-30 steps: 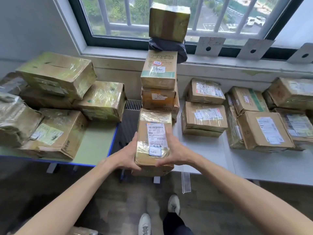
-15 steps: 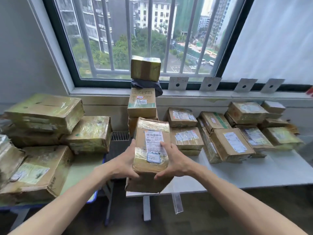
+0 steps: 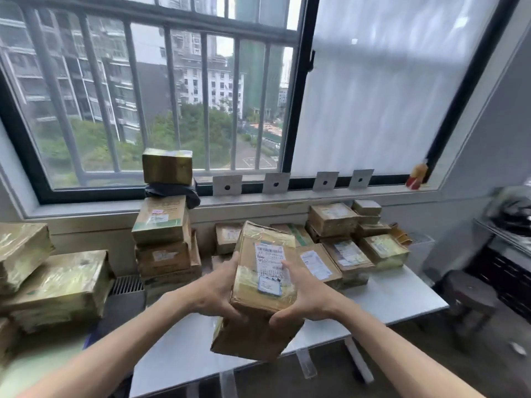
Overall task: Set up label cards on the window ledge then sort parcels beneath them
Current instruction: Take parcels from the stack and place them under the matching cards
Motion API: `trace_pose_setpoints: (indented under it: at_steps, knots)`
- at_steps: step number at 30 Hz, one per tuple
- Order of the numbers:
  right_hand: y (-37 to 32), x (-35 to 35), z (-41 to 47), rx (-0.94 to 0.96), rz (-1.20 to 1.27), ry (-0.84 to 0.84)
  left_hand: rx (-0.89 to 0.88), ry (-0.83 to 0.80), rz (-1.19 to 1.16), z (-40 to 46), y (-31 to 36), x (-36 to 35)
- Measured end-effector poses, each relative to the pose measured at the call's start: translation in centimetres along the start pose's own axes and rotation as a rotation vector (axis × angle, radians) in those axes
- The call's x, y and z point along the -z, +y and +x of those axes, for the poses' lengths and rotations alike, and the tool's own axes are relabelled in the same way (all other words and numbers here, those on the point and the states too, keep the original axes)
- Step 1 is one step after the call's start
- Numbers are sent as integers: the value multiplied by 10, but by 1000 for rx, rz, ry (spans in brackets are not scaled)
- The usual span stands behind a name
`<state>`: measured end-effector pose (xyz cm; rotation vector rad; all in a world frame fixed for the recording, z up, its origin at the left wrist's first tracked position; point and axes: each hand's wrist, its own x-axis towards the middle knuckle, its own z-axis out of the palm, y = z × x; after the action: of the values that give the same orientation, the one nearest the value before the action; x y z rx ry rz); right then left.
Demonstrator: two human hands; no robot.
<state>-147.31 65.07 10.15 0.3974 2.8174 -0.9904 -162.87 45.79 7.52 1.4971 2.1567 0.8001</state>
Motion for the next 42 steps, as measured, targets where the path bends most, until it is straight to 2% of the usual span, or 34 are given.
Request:
trace_pose_setpoints:
  at_steps: [5, 11, 24, 26, 28, 31, 35, 37, 42]
  knots:
    - [63, 51, -49, -29, 93, 38, 37, -32, 133, 57, 54, -31]
    - [121, 93, -85, -86, 73, 91, -28, -45, 93, 100, 126, -67]
    - [211, 156, -100, -172, 124, 103, -43, -97, 159, 196, 165, -103]
    - [227, 164, -98, -209, 228, 105, -61, -110, 160, 214, 170, -109]
    - [241, 172, -97, -256, 432, 130, -93, -130, 148, 236, 178, -118]
    - [267, 185, -90, -374, 666, 239, -165, -174, 162, 268, 195, -140]
    - [318, 205, -79, -556, 739, 324, -266, -217, 167, 312, 220, -174]
    - [342, 215, -78, -640, 769, 310, -322, -222, 137, 334, 227, -190]
    - [397, 232, -83, -696, 820, 295, -376, -260, 56, 385, 232, -223]
